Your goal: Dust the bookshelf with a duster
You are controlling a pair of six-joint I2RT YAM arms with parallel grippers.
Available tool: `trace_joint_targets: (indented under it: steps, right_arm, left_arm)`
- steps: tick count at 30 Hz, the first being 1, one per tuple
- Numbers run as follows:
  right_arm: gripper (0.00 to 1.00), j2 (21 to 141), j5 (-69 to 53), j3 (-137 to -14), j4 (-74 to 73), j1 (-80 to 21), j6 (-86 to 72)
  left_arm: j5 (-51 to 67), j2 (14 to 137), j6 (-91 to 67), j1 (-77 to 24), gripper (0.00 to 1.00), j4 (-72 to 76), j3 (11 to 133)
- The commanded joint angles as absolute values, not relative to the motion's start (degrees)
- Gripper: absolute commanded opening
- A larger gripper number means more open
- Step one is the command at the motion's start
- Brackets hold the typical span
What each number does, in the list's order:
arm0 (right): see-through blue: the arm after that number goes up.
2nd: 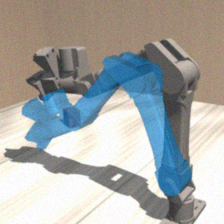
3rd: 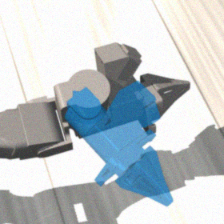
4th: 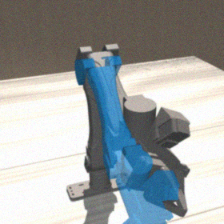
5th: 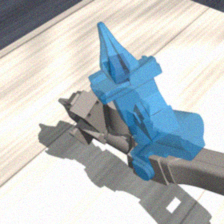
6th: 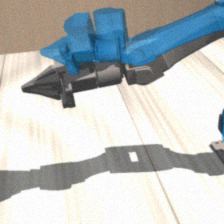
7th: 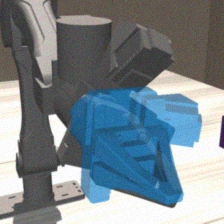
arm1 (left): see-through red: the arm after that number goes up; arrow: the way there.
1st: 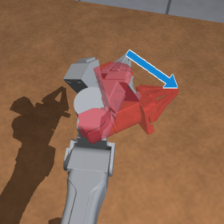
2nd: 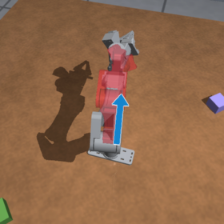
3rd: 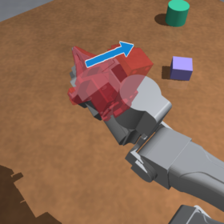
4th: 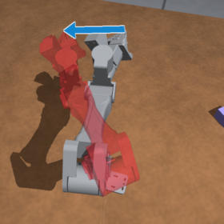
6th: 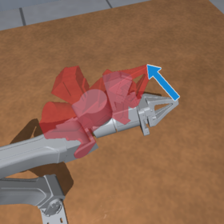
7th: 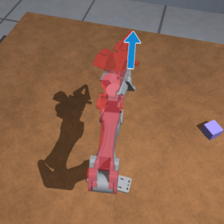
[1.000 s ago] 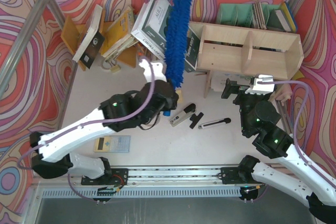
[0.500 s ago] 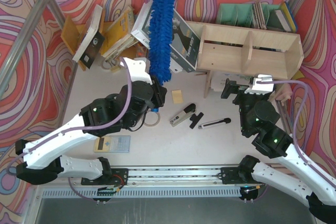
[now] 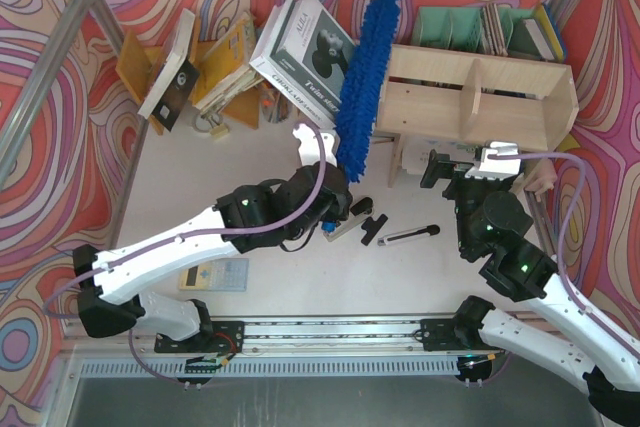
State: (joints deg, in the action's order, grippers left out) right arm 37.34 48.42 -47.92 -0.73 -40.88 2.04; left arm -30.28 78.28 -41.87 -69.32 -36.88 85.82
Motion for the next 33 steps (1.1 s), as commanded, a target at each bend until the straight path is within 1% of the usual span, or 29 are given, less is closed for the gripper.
trace_joint_targets:
  steps: [1, 7, 15, 18, 23, 26, 33]
  right_arm:
    - [0.99, 37.0, 49.5, -47.6, 1.1, -41.0, 1.5]
    - [0.99, 36.9, 49.5, -47.5, 1.1, -41.0, 1.5]
    - [0.99, 36.7, 49.5, -47.6, 1.0, -41.0, 1.4]
    - [0.99, 36.7, 49.5, -47.6, 1.0, -41.0, 1.4]
    - [0.99, 36.7, 49.4, -47.6, 1.0, -41.0, 1.3]
    - [0.99, 36.7, 49.4, -47.6, 1.0, -41.0, 1.3]
    - [0.99, 37.0, 49.2, -47.7, 0.8, -41.0, 1.3]
  left_arm:
    - [-26.4, 78.7, -46.6, -69.2, 0.0, -31.6, 82.5]
    - [-24.0, 80.1, -48.5, -69.2, 0.0, -29.7, 81.0]
    - [-31.6, 74.3, -42.5, -69.1, 0.0, -29.9, 81.6]
    - [-33.8, 70.7, -39.2, -69.2, 0.0, -28.7, 79.8]
    - [-34.3, 64.6, -32.6, -69.1, 0.0, -23.9, 74.3]
    - [-34.8, 61.1, -27.4, -69.1, 0.0, -18.4, 69.0]
    - [-38.1, 50.7, -10.5, -69.6, 0.0, 3.4, 48.8]
